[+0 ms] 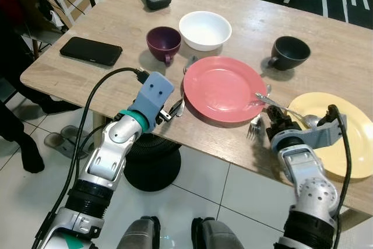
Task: Setting the table
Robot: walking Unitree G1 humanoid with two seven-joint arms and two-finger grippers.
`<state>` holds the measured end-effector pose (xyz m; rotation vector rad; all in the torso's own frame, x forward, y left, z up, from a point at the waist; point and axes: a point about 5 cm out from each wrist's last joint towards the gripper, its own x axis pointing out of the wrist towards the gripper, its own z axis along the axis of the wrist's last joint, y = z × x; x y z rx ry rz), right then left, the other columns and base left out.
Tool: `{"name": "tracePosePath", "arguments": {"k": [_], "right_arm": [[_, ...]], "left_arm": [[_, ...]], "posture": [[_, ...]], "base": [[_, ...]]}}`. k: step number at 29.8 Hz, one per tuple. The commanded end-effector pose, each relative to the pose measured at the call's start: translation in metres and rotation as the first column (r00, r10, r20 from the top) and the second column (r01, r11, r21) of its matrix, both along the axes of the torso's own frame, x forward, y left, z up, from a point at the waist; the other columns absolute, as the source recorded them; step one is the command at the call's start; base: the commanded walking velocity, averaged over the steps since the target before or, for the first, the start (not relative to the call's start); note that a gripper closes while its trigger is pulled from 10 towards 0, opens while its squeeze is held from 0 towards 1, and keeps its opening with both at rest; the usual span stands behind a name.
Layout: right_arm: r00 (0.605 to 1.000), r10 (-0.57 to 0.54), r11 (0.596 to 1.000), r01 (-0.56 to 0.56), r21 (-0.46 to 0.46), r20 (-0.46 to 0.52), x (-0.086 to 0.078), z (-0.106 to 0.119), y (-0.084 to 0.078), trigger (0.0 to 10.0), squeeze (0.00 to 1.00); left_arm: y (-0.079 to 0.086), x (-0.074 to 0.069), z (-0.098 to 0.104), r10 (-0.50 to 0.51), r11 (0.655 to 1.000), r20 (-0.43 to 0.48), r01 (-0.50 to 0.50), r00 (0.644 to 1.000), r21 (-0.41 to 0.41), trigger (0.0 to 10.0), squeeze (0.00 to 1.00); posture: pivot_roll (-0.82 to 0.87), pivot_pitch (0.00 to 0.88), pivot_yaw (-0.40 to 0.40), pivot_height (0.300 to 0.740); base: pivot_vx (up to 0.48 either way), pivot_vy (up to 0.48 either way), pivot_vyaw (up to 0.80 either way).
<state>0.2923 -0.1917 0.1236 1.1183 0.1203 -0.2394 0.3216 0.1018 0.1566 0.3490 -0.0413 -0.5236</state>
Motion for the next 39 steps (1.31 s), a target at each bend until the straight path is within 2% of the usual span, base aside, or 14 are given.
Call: {"name": "tracePosePath", "arguments": {"k": [1,7,11,16,18,19,23,27,33,39], "right_arm": [[1.0,0.013,0.987,-0.015,0.161,0.015,0.007,-0.005,0.039,10.0,0.0],[0.995,-0.022,0.989,0.007,0.151,0.1,0.027,0.005,0.043,10.0,0.0],[0.988,-0.058,0.99,0.038,0.138,0.14,0.036,0.009,0.04,10.0,0.0],[0.987,-0.099,0.991,0.087,0.103,0.126,0.038,0.007,0.031,10.0,0.0],[0.981,-0.169,0.985,0.166,0.041,0.095,0.039,0.001,0.015,10.0,0.0],[0.979,-0.18,0.983,0.178,0.035,0.092,0.038,0.0,0.012,10.0,0.0],[0.977,-0.196,0.981,0.194,0.025,0.086,0.038,-0.002,0.008,10.0,0.0],[0.963,-0.269,0.963,0.269,-0.032,0.02,0.033,-0.012,-0.004,10.0,0.0],[0.934,-0.355,0.935,0.355,0.024,0.023,0.032,-0.015,-0.012,10.0,0.0],[0.924,-0.381,0.923,0.379,0.068,0.023,0.036,-0.014,-0.015,10.0,0.0]], "left_arm": [[-0.002,-0.004,-0.006,-0.013,1.0,-0.023,0.014,1.0,0.017,10.0,0.0],[-0.006,-0.005,-0.006,-0.022,1.0,-0.023,0.022,1.0,0.017,10.0,0.0],[-0.008,-0.006,-0.005,-0.024,1.0,-0.022,0.024,0.999,0.014,10.0,0.0],[-0.008,-0.007,-0.006,-0.024,1.0,-0.022,0.024,0.999,0.014,10.0,0.0],[-0.008,-0.007,-0.006,-0.023,1.0,-0.023,0.023,0.999,0.015,10.0,0.0],[-0.008,-0.007,-0.006,-0.022,1.0,-0.023,0.023,0.999,0.015,10.0,0.0],[-0.008,-0.007,-0.006,-0.022,1.0,-0.023,0.023,0.999,0.014,10.0,0.0],[-0.009,-0.007,-0.006,-0.025,1.0,-0.024,0.025,0.999,0.012,10.0,0.0],[-0.012,-0.007,-0.005,-0.034,0.999,-0.025,0.034,0.999,0.01,10.0,0.0],[-0.012,-0.006,-0.005,-0.037,0.999,-0.024,0.037,0.999,0.013,10.0,0.0]], "posture": [[0.08,0.109,0.026,0.74],[0.09,0.113,0.016,0.74],[0.1,0.114,0.013,0.74],[0.1,0.114,0.011,0.74],[0.1,0.113,0.011,0.74],[0.1,0.113,0.011,0.74],[0.09,0.112,0.012,0.74],[0.09,0.111,0.013,0.74],[0.09,0.109,0.023,0.74],[0.1,0.104,0.025,0.74]], "base": [[0.0,0.0,0.0],[0.0,0.0,0.0],[0.0,0.0,0.0],[0.0,0.0,0.0],[0.0,0.0,0.0],[0.0,0.0,0.0],[0.0,0.0,0.0],[0.0,0.0,0.0],[0.0,0.0,0.0],[0.0,0.0,0.0]]}}
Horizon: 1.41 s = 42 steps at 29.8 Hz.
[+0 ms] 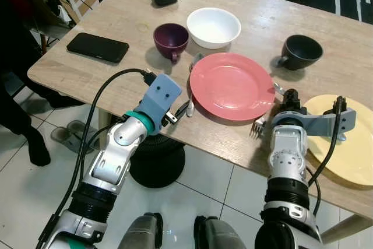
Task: Setting the table
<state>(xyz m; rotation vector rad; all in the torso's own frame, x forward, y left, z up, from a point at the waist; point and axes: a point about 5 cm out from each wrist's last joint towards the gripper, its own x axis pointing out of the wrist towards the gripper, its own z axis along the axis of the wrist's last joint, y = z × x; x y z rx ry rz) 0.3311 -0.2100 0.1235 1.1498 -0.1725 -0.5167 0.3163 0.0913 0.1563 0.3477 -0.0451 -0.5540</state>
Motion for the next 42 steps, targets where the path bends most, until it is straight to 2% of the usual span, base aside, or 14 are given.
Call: {"name": "tracePosePath", "arguments": {"k": [1,2,3,26,27,28,29,31,33,34,36,38,41,42], "right_arm": [[0.999,-0.014,0.998,0.017,0.068,-0.047,-0.003,-0.014,0.003,10.0,0.0],[0.999,-0.012,0.997,0.015,0.075,-0.047,-0.001,-0.014,0.003,6.3,0.0],[0.999,-0.009,0.996,0.013,0.083,-0.051,0.0,-0.015,0.004,0.0,0.0],[0.998,-0.022,0.997,0.025,0.066,-0.053,0.001,-0.015,0.001,0.0,0.0],[0.999,-0.012,1.0,0.012,0.004,-0.049,-0.001,-0.01,-0.001,0.5,0.0],[1.0,0.015,0.992,-0.018,-0.128,-0.025,-0.003,0.005,-0.003,10.0,0.0],[1.0,0.015,0.992,-0.018,-0.128,-0.025,-0.003,0.005,-0.003,10.0,0.0],[0.995,0.093,0.848,-0.056,-0.528,0.045,-0.013,0.051,-0.007,10.0,0.0],[0.987,0.142,0.681,-0.038,-0.732,0.081,-0.023,0.078,-0.008,10.0,0.0],[0.987,0.142,0.681,-0.038,-0.732,0.081,-0.023,0.078,-0.008,10.0,0.0],[0.983,0.166,0.546,-0.024,-0.838,0.08,-0.032,0.095,-0.021,10.0,0.0],[0.983,0.166,0.546,-0.024,-0.838,0.08,-0.032,0.095,-0.021,10.0,0.0],[0.983,0.182,0.436,-0.077,-0.897,0.004,-0.038,0.098,-0.041,10.0,0.0],[0.983,0.182,0.436,-0.077,-0.897,0.004,-0.038,0.098,-0.041,10.0,0.0]], "left_arm": [[-0.002,-0.001,-0.004,-0.007,1.0,-0.022,0.007,1.0,0.014,10.0,0.0],[-0.001,-0.001,-0.004,-0.007,1.0,-0.021,0.007,1.0,0.015,10.0,0.0],[-0.001,-0.001,-0.004,-0.007,1.0,-0.02,0.007,1.0,0.015,10.0,0.0],[-0.006,0.0,-0.005,-0.01,1.0,-0.017,0.01,1.0,0.004,10.0,0.0],[-0.007,0.0,-0.004,-0.011,1.0,-0.015,0.011,1.0,0.001,10.0,0.0],[-0.008,0.0,-0.004,-0.011,1.0,-0.012,0.011,1.0,-0.001,10.0,0.0],[-0.008,0.0,-0.004,-0.011,1.0,-0.012,0.011,1.0,-0.001,10.0,0.0],[-0.006,0.0,-0.004,-0.006,1.0,-0.008,0.006,1.0,0.001,10.0,0.0],[-0.005,0.0,-0.004,-0.004,1.0,-0.007,0.005,1.0,0.005,10.0,0.0],[-0.005,0.0,-0.004,-0.004,1.0,-0.007,0.005,1.0,0.005,10.0,0.0],[-0.005,0.0,-0.004,-0.008,1.0,-0.007,0.008,1.0,0.009,10.0,0.0],[-0.005,0.0,-0.004,-0.008,1.0,-0.007,0.008,1.0,0.009,10.0,0.0],[-0.006,0.001,-0.005,-0.014,1.0,-0.008,0.014,1.0,0.012,10.0,0.0],[-0.006,0.001,-0.005,-0.014,1.0,-0.008,0.014,1.0,0.012,10.0,0.0]], "posture": [[0.1,0.104,0.025,0.74],[0.1,0.104,0.025,0.74],[0.1,0.102,0.024,0.74],[0.08,0.08,0.018,0.74],[0.08,0.076,0.012,0.74],[0.08,0.076,0.01,0.74],[0.08,0.076,0.01,0.74],[0.08,0.078,0.012,0.74],[0.08,0.079,0.013,0.74],[0.08,0.079,0.013,0.74],[0.06,0.082,0.019,0.74],[0.06,0.082,0.019,0.74],[0.05,0.087,0.022,0.74],[0.05,0.087,0.022,0.74]], "base": [[0.0,0.0,0.0],[0.0,0.0,0.0],[0.0,0.0,0.0],[0.0,0.0,0.0],[0.0,0.0,0.0],[0.0,0.0,0.0],[0.0,0.0,0.0],[0.0,0.0,0.0],[0.0,0.0,0.0],[0.0,0.0,0.0],[0.0,0.0,0.0],[0.0,0.0,0.0],[0.0,0.0,0.0],[0.0,0.0,0.0]]}}
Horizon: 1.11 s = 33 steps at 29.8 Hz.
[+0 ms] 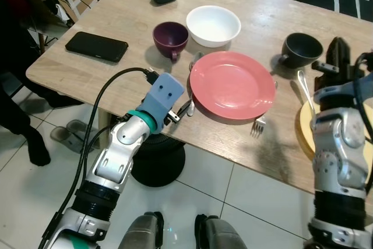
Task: Setting the table
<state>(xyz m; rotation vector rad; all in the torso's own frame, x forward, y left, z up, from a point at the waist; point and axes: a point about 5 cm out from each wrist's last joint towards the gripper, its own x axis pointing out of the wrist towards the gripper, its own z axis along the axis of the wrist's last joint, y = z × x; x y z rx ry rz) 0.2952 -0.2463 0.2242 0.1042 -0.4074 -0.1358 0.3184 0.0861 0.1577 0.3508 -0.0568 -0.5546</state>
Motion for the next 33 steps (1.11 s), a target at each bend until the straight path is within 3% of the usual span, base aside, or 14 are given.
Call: {"name": "tracePosePath", "arguments": {"k": [1,3,4,6,10,11,15,18,25,26,27,30,31,33], "right_arm": [[1.0,-0.012,1.0,0.012,-0.001,-0.017,-0.002,-0.003,-0.005,10.0,0.0],[0.998,-0.009,0.999,0.007,-0.034,-0.055,-0.003,-0.004,-0.012,10.0,0.0],[0.988,-0.035,0.996,0.022,-0.085,-0.149,0.001,-0.015,-0.022,10.0,1.0],[0.988,-0.035,0.996,0.022,-0.085,-0.149,0.001,-0.015,-0.022,10.0,1.0],[0.922,-0.08,0.991,0.031,-0.134,-0.379,0.006,-0.038,-0.041,10.0,1.0],[0.922,-0.08,0.991,0.031,-0.134,-0.379,0.006,-0.038,-0.041,10.0,1.0],[0.848,-0.036,0.997,-0.004,-0.075,-0.529,0.007,-0.055,-0.052,10.0,1.0],[0.816,-0.032,0.999,0.014,-0.035,-0.577,0.008,-0.065,-0.058,10.0,1.0],[0.794,-0.077,0.995,0.1,0.004,-0.603,0.013,-0.068,-0.075,10.0,1.0],[0.785,-0.072,0.993,0.111,0.026,-0.615,0.015,-0.068,-0.081,10.0,0.31],[0.778,-0.068,0.993,0.116,0.036,-0.625,0.016,-0.069,-0.085,10.0,0.0],[0.765,-0.062,0.992,0.116,0.042,-0.641,0.015,-0.071,-0.09,9.2,0.0],[0.755,-0.053,0.993,0.11,0.046,-0.654,0.014,-0.074,-0.093,4.5,0.0],[0.747,-0.048,0.994,0.102,0.042,-0.663,0.013,-0.076,-0.095,4.5,0.0]], "left_arm": [[-0.001,-0.001,-0.006,-0.011,1.0,-0.019,0.011,1.0,0.013,10.0,0.0],[-0.001,-0.001,-0.006,-0.013,1.0,-0.02,0.013,1.0,0.014,10.0,0.0],[-0.001,-0.001,-0.006,-0.016,1.0,-0.02,0.016,1.0,0.014,10.0,0.0],[-0.001,-0.001,-0.006,-0.016,1.0,-0.02,0.016,1.0,0.014,10.0,0.0],[0.001,-0.005,0.002,-0.06,0.998,-0.017,0.06,0.998,0.012,10.0,0.0],[0.001,-0.005,0.002,-0.06,0.998,-0.017,0.06,0.998,0.012,10.0,0.0],[0.007,-0.013,0.036,-0.193,0.981,0.028,0.193,0.981,0.011,10.0,0.0],[0.012,-0.016,0.057,-0.251,0.968,0.07,0.25,0.965,0.023,10.0,0.0],[0.018,-0.017,0.084,-0.286,0.958,0.13,0.284,0.949,0.031,10.0,0.0],[0.019,-0.017,0.091,-0.296,0.955,0.143,0.294,0.945,0.033,10.0,0.0],[0.02,-0.017,0.096,-0.305,0.952,0.15,0.304,0.94,0.033,10.0,0.0],[0.021,-0.018,0.1,-0.314,0.949,0.152,0.312,0.937,0.037,10.0,0.0],[0.022,-0.019,0.102,-0.319,0.948,0.151,0.317,0.935,0.04,10.0,0.0],[0.023,-0.019,0.103,-0.321,0.947,0.15,0.319,0.935,0.043,10.0,0.0]], "posture": [[0.05,0.087,0.022,0.74],[0.05,0.089,0.023,0.74],[0.06,0.093,0.025,0.74],[0.06,0.093,0.025,0.74],[0.07,0.094,0.025,0.74],[0.07,0.094,0.025,0.74],[0.07,0.094,0.025,0.74],[0.07,0.095,0.027,0.74],[0.08,0.099,0.021,0.74],[0.09,0.099,0.019,0.74],[0.09,0.098,0.018,0.74],[0.09,0.098,0.019,0.74],[0.09,0.097,0.018,0.74],[0.09,0.097,0.018,0.74]], "base": [[0.0,0.0,0.0],[0.0,0.0,0.0],[0.0,0.0,0.0],[0.0,0.0,0.0],[0.0,0.0,0.0],[0.0,0.0,0.0],[0.0,0.0,0.0],[0.0,0.0,0.0],[0.0,0.0,0.0],[0.0,0.0,0.0],[0.0,0.0,0.0],[0.0,0.0,0.0],[0.0,0.0,0.0],[0.0,0.0,0.0]]}}
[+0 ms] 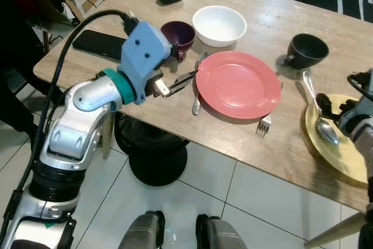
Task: Setting the table
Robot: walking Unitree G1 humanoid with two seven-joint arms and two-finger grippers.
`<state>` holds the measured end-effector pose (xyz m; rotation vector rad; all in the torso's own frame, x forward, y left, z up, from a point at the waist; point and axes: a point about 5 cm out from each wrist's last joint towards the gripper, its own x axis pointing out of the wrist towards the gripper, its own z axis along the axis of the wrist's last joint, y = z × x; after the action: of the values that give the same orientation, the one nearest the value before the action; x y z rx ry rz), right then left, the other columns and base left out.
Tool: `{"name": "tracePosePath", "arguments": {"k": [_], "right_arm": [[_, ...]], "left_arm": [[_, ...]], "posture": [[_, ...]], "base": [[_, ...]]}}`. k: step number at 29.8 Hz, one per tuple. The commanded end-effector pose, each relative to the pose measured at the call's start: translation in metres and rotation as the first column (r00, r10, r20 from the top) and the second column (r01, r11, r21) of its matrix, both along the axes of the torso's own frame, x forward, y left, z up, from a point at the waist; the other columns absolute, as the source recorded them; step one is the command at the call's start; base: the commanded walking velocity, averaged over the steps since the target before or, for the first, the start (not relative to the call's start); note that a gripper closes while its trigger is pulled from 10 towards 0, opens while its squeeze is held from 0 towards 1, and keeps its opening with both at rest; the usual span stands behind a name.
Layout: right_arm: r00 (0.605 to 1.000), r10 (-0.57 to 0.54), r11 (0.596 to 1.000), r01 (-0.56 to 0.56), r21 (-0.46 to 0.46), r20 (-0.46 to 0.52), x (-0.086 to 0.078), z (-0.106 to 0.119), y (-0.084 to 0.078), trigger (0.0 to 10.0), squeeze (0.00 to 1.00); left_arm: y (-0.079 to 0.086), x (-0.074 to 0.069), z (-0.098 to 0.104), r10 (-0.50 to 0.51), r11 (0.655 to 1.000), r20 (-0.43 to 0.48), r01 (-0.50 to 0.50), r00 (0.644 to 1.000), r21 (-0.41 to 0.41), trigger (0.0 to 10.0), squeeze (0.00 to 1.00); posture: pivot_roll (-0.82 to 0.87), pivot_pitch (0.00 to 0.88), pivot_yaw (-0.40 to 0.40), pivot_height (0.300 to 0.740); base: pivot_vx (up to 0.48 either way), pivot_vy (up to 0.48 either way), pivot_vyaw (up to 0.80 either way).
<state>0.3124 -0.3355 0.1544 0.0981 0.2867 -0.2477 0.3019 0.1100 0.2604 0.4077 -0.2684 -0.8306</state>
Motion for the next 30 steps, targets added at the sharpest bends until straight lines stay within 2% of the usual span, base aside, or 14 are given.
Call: {"name": "tracePosePath", "arguments": {"k": [1,3,4,5,6,8,9,10,11,12,14,16,18,30], "right_arm": [[0.999,0.003,1.0,-0.003,0.003,-0.04,-0.007,-0.008,-0.008,2.4,0.0],[0.999,0.003,1.0,-0.003,0.003,-0.04,-0.007,-0.008,-0.008,2.4,0.0],[0.999,0.032,0.999,-0.031,0.008,-0.038,-0.009,-0.008,-0.007,3.5,0.0],[0.999,0.032,0.999,-0.031,0.008,-0.038,-0.009,-0.008,-0.007,3.5,0.0],[0.998,0.058,0.998,-0.058,0.014,-0.035,-0.011,-0.008,-0.006,4.8,0.0],[0.998,0.058,0.998,-0.058,0.014,-0.035,-0.011,-0.008,-0.006,4.8,0.0],[0.996,0.081,0.997,-0.08,0.018,-0.03,-0.014,-0.008,-0.005,5.6,0.0],[0.996,0.081,0.997,-0.08,0.018,-0.03,-0.014,-0.008,-0.005,5.6,0.0],[0.995,0.1,0.995,-0.1,0.031,-0.022,-0.015,-0.008,-0.005,8.5,0.0],[0.994,0.112,0.992,-0.113,0.057,0.012,-0.015,-0.005,-0.004,10.0,0.0],[0.994,0.112,0.992,-0.113,0.057,0.012,-0.015,-0.005,-0.004,10.0,0.0],[0.987,0.128,0.985,-0.138,0.108,0.092,-0.013,0.004,-0.001,10.0,0.0],[0.985,0.144,0.983,-0.154,0.105,0.097,-0.012,0.004,0.001,10.0,0.0],[0.975,0.222,0.973,-0.223,0.057,0.013,-0.01,-0.013,0.01,10.0,0.0]], "left_arm": [[0.0,-0.003,0.001,-0.018,1.0,-0.013,0.018,1.0,0.004,10.0,0.0],[0.0,-0.003,0.001,-0.018,1.0,-0.013,0.018,1.0,0.004,10.0,0.0],[0.001,-0.003,0.001,-0.018,1.0,-0.016,0.018,1.0,0.004,10.0,0.0],[0.001,-0.003,0.001,-0.018,1.0,-0.016,0.018,1.0,0.004,10.0,0.0],[0.001,-0.003,0.001,-0.016,1.0,-0.02,0.016,1.0,0.003,10.0,0.0],[0.001,-0.003,0.001,-0.016,1.0,-0.02,0.016,1.0,0.003,10.0,0.0],[0.0,-0.003,0.0,-0.017,1.0,-0.025,0.017,1.0,0.001,10.0,0.0],[0.0,-0.003,0.0,-0.017,1.0,-0.025,0.017,1.0,0.001,10.0,0.0],[0.0,-0.004,0.0,-0.019,1.0,-0.029,0.019,0.999,-0.001,10.0,0.0],[-0.001,-0.004,-0.001,-0.021,1.0,-0.033,0.021,0.999,-0.004,10.0,0.0],[-0.001,-0.004,-0.001,-0.021,1.0,-0.033,0.021,0.999,-0.004,10.0,0.0],[-0.003,-0.003,-0.002,-0.024,1.0,-0.039,0.024,0.999,-0.007,10.0,0.0],[-0.004,-0.003,-0.002,-0.027,1.0,-0.044,0.026,0.999,-0.008,10.0,0.0],[-0.005,-0.005,-0.002,-0.027,1.0,-0.051,0.026,0.998,-0.011,10.0,0.0]], "posture": [[0.09,0.097,0.019,0.74],[0.09,0.097,0.019,0.74],[0.09,0.097,0.02,0.74],[0.09,0.097,0.02,0.74],[0.09,0.097,0.022,0.74],[0.09,0.097,0.022,0.74],[0.09,0.097,0.023,0.74],[0.09,0.097,0.023,0.74],[0.08,0.096,0.025,0.74],[0.08,0.097,0.026,0.74],[0.08,0.097,0.026,0.74],[0.08,0.094,0.028,0.74],[0.08,0.094,0.028,0.74],[0.09,0.087,0.02,0.74]], "base": [[0.0,0.0,0.0],[0.0,0.0,0.0],[0.0,0.0,0.0],[0.0,0.0,0.0],[0.0,0.0,0.0],[0.0,0.0,0.0],[0.0,0.0,0.0],[0.0,0.0,0.0],[0.0,0.0,0.0],[0.0,0.0,0.0],[0.0,0.0,0.0],[0.0,0.0,0.0],[0.0,0.0,0.0],[0.0,0.0,0.0]]}}
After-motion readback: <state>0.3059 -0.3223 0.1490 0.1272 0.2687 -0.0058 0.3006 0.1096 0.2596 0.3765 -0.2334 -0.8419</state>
